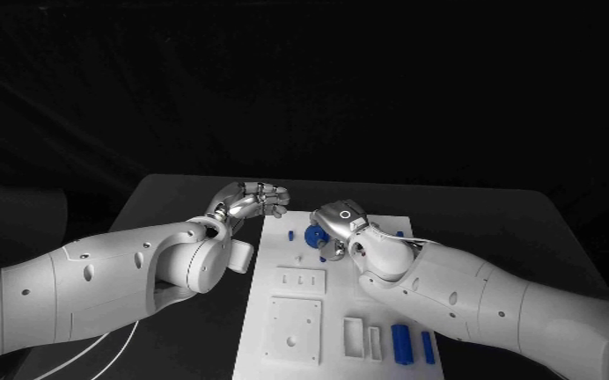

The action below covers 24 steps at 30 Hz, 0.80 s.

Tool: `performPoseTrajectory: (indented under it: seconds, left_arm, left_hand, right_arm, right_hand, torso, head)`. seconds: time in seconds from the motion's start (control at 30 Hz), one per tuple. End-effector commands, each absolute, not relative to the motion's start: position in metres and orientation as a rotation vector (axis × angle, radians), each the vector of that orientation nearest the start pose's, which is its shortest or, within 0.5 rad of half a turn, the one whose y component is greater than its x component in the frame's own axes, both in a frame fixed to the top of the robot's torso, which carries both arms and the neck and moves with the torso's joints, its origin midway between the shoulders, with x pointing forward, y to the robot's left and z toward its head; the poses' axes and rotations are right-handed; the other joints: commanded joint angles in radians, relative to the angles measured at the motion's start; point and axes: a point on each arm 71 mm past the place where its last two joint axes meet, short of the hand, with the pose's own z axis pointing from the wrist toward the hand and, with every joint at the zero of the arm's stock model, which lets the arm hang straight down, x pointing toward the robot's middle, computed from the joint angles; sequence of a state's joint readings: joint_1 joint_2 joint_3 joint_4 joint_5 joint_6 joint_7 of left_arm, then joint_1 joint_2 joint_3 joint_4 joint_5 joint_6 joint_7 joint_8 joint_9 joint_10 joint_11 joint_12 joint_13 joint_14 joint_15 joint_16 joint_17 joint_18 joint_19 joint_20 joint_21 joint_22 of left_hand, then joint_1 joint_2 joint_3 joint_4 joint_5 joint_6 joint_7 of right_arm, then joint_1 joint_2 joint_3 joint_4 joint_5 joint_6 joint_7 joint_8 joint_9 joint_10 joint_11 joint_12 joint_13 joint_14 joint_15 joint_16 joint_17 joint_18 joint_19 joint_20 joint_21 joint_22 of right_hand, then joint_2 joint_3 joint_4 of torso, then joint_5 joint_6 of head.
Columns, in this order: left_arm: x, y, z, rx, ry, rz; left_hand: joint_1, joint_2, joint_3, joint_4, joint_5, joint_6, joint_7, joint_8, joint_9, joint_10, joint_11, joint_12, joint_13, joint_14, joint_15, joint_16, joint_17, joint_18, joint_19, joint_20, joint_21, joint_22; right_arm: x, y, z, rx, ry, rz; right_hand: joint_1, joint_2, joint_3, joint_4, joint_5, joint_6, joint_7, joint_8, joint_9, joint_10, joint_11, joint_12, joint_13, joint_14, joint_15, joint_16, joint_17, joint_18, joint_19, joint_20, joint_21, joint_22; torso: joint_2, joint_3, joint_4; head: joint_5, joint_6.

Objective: Assemble the parts on the task board

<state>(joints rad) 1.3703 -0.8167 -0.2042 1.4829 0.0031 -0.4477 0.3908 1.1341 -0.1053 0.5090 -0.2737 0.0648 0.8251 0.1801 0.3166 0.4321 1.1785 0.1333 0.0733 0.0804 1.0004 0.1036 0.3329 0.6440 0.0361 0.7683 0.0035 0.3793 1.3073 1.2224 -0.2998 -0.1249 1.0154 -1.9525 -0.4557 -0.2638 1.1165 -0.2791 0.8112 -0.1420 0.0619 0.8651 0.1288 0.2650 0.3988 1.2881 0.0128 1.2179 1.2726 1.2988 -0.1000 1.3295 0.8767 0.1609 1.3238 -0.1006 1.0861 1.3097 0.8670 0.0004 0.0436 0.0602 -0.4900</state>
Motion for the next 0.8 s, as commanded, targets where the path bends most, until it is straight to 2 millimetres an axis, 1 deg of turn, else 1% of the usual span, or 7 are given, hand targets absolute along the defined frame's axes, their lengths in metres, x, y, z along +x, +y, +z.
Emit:
performPoseTrajectory:
  seconds: [0.03,0.33,0.47,0.53,0.6,0.8]
  left_arm:
    - [0.509,0.218,-0.155,-1.026,1.390,-1.375]
    - [0.509,0.218,-0.155,-1.027,1.389,-1.373]
    - [0.509,0.218,-0.155,-1.028,1.389,-1.374]
    - [0.509,0.219,-0.155,-1.028,1.389,-1.374]
    - [0.510,0.220,-0.155,-1.030,1.388,-1.371]
    - [0.511,0.226,-0.155,-1.034,1.379,-1.358]
  left_hand:
    - [-0.007,-0.004,0.005,-0.002,0.002,-0.002,-0.001,-0.004,0.002,-0.003,0.000,-0.005,0.000,0.000,0.002,-0.004,0.002,0.014,-0.006,0.001,0.006,0.022]
    - [-0.008,-0.004,0.005,-0.002,0.002,-0.002,-0.001,-0.004,0.002,-0.003,0.000,-0.005,0.000,0.000,0.002,-0.004,0.002,0.014,-0.006,0.001,0.007,0.022]
    - [-0.008,-0.003,0.005,-0.002,0.002,-0.002,-0.001,-0.004,0.002,-0.004,0.000,-0.005,0.000,0.000,0.002,-0.004,0.002,0.014,-0.006,0.001,0.007,0.022]
    - [-0.008,-0.003,0.005,-0.002,0.002,-0.002,-0.001,-0.004,0.002,-0.004,0.001,-0.005,0.000,0.000,0.002,-0.004,0.002,0.014,-0.006,0.001,0.007,0.022]
    - [-0.009,-0.003,0.005,-0.002,0.002,-0.002,-0.001,-0.004,0.002,-0.004,0.001,-0.005,0.000,0.000,0.002,-0.004,0.003,0.014,-0.006,0.001,0.007,0.022]
    - [-0.010,-0.003,0.005,-0.001,0.002,-0.002,0.000,-0.004,0.002,-0.004,0.001,-0.005,0.000,0.000,0.002,-0.005,0.003,0.014,-0.006,0.001,0.007,0.022]
  right_arm:
    - [0.542,-0.052,-0.205,-0.554,1.375,0.352]
    - [0.543,-0.054,-0.206,-0.541,1.385,0.354]
    - [0.542,-0.056,-0.206,-0.529,1.392,0.365]
    - [0.542,-0.058,-0.206,-0.512,1.400,0.379]
    - [0.541,-0.062,-0.204,-0.483,1.408,0.412]
    - [0.541,-0.070,-0.183,-0.367,1.378,0.596]
  right_hand:
    - [-0.001,-0.007,-0.007,0.000,-0.003,-0.006,0.000,-0.004,-0.001,0.002,0.003,-0.003,-0.001,0.002,0.006,-0.004,0.001,0.101,0.000,-0.006,0.006,0.011]
    - [-0.002,-0.004,-0.010,0.002,-0.002,-0.003,0.001,-0.001,0.001,0.001,0.003,-0.003,-0.001,0.002,0.006,-0.005,0.002,0.101,0.000,-0.006,0.006,0.011]
    - [-0.004,-0.001,-0.011,0.006,0.002,-0.004,0.001,0.000,0.001,0.001,0.003,-0.003,-0.001,0.002,0.006,-0.006,0.003,0.101,0.000,-0.006,0.006,0.010]
    - [-0.005,0.005,-0.009,0.011,0.026,-0.006,0.001,0.000,0.002,0.000,0.003,-0.004,-0.002,0.002,0.006,-0.007,0.004,0.101,-0.001,-0.007,0.004,0.010]
    - [-0.004,0.010,-0.009,0.009,0.056,-0.008,0.001,0.001,0.003,-0.001,0.003,-0.005,-0.003,0.002,0.006,-0.008,0.006,0.101,-0.002,-0.008,0.004,0.010]
    - [-0.015,0.012,-0.024,0.006,0.090,-0.020,0.001,0.000,0.004,-0.013,0.004,-0.014,-0.010,0.001,0.006,-0.014,0.008,0.101,-0.005,-0.009,0.002,0.010]
  torso:
    - [0.000,0.0001,-0.0003]
    - [0.000,0.0010,-0.0008]
    - [0.000,0.0007,-0.0004]
    - [0.000,0.0005,-0.0001]
    - [-0.001,0.0013,-0.0007]
    - [-0.002,0.0029,-0.0045]
  head:
    - [0.001,-0.001]
    - [0.001,-0.001]
    - [0.001,0.000]
    - [0.002,0.001]
    - [0.003,0.002]
    - [0.004,0.007]
